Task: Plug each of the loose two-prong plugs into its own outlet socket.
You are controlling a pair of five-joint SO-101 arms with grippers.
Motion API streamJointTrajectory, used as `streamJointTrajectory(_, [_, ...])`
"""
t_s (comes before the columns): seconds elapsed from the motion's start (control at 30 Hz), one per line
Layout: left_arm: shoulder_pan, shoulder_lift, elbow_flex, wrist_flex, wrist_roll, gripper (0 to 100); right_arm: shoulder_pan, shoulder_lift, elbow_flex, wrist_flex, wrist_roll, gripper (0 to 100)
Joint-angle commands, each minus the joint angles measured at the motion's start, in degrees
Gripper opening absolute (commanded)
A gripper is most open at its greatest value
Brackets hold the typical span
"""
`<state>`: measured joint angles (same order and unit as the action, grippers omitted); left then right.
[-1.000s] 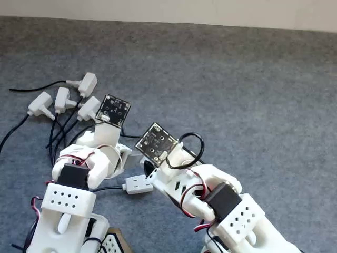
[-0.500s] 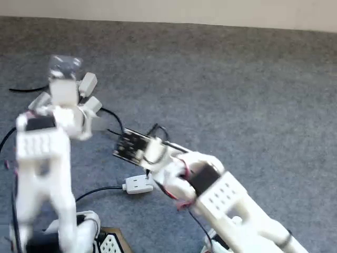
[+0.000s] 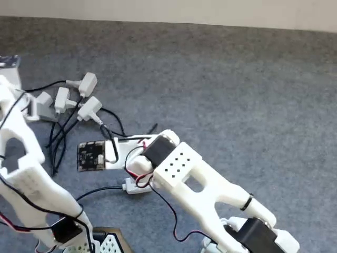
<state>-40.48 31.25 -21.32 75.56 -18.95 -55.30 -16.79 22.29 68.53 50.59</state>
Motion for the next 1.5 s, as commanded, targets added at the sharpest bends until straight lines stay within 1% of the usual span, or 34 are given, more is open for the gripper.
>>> streamJointTrajectory(0.0, [-2.1, 7.1, -10.6, 0.5, -1.3, 37, -3.2, -0.7, -1.5, 0.7, 2.0, 0.5])
streamJointTrajectory(0.2, [-2.1, 10.8, -14.5, 1.3, -1.3, 37, -6.2, -0.6, 2.8, 0.2, 2.4, 0.5])
streamJointTrajectory(0.27, [-2.1, 10.8, -14.5, 1.3, -1.3, 36, -6.4, -0.6, 4.5, 0.1, 3.5, 0.5])
streamJointTrajectory(0.53, [-2.1, 10.8, -14.5, 1.3, -1.3, 36, -6.1, -0.1, 9.3, -4.7, 3.3, 0.5])
streamJointTrajectory(0.73, [-1.8, 10.8, -14.5, 1.3, -1.3, 36, -6.0, 0.0, 6.1, -4.2, 3.3, 0.5])
streamJointTrajectory(1.0, [-2.0, 10.9, -14.3, 1.3, -1.3, 36, -5.9, 0.0, 5.8, -4.5, 3.6, 0.5])
streamJointTrajectory(1.13, [-2.0, 11.0, -14.3, 1.3, -1.3, 36, -4.5, 0.5, 5.6, -4.6, 4.0, 0.5])
streamJointTrajectory(1.3, [-1.8, 11.1, -14.3, 1.3, -1.3, 36, -2.2, 6.1, 1.6, -4.6, 4.6, 0.5])
streamJointTrajectory(1.47, [-2.1, 11.1, -14.2, 1.3, -1.3, 36, -1.5, 10.6, -2.4, -4.4, 4.6, 0.5])
